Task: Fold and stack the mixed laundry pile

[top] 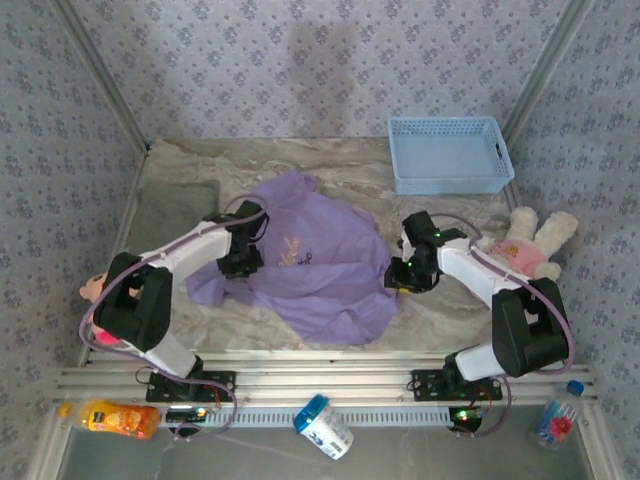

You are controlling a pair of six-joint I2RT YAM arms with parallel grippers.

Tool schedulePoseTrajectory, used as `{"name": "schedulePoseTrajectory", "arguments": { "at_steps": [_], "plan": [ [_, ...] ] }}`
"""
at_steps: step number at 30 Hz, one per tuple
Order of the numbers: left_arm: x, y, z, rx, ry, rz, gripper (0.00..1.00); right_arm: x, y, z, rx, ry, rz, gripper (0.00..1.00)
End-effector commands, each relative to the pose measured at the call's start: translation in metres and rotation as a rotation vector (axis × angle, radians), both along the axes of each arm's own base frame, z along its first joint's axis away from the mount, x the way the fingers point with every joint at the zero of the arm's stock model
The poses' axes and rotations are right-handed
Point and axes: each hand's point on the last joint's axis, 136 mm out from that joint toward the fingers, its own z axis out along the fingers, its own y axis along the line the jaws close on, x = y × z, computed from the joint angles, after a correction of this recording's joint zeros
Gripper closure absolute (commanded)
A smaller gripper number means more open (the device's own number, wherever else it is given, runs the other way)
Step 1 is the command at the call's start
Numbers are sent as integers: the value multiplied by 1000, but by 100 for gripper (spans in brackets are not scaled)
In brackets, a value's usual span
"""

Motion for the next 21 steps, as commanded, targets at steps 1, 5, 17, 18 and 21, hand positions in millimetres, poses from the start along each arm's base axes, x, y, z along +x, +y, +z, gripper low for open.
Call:
{"name": "schedulePoseTrajectory", "arguments": {
  "at_steps": [1, 5, 17, 18, 21],
  "plan": [
    [44, -4, 35, -7, -106, 3, 42, 22, -13, 24, -3, -68, -32, 41],
    [90, -11, 51, -32, -172, 21, 37, 83, -27, 42, 2, -208, -135, 38],
    [84, -9, -28, 15, 27, 59, 43, 171, 10, -11, 3, -235, -134, 53],
    [79, -6, -33, 24, 43, 63, 44, 175, 15, -13, 17, -229, -137, 57],
    [68, -1, -42, 34, 67, 74, 44, 172, 25, -21, 53, -200, -131, 60]
  ]
}}
